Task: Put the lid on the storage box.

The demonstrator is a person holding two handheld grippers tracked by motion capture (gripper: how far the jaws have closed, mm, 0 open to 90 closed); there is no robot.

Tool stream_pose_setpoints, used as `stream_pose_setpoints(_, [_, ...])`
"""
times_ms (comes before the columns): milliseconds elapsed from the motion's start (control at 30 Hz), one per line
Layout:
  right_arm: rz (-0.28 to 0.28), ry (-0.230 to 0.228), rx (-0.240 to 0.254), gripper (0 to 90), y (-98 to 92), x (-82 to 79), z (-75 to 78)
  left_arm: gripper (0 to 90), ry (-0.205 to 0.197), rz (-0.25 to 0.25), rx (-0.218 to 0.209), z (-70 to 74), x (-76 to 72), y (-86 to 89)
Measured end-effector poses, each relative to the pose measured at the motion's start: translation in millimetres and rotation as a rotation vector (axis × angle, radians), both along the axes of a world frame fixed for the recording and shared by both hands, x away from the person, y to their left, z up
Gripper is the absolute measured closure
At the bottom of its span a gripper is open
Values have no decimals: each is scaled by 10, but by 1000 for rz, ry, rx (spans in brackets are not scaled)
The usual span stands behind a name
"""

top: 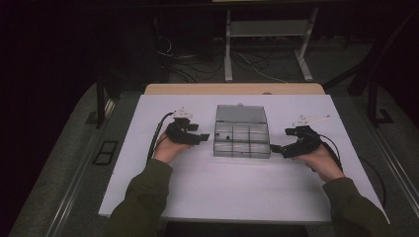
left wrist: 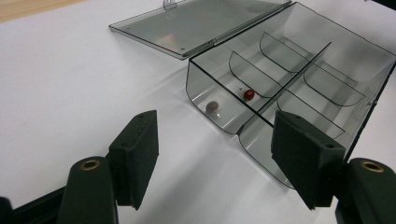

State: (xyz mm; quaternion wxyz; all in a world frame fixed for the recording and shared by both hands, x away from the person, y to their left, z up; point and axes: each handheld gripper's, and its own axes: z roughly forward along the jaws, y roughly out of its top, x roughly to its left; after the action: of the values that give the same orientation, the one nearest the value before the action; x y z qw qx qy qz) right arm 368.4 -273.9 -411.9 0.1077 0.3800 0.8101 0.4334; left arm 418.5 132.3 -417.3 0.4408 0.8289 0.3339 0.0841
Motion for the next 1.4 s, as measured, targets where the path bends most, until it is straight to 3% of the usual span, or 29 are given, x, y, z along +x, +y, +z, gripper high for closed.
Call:
stream_pose_setpoints(567, [-64, -7, 25, 20, -10, 461, 42, 378, -22, 32, -5, -20, 83, -6])
stream_pose_setpoints(633, [-57, -18, 30, 135, -16, 491, 50, 399, -19, 39, 2, -30, 117, -21])
stream_pose_setpoints(933, [-66, -22, 18, 278, 9, 663, 57, 613, -28, 59, 17, -20, 327, -43])
stream_pose_setpoints(1067, [-73, -19, 19, 367, 13, 745, 49, 705, -24, 71, 0, -34, 422, -57])
stream_pose_setpoints(1400, [-106, -15, 23, 688, -4, 951, -32, 872, -9, 68, 5, -60, 667, -119])
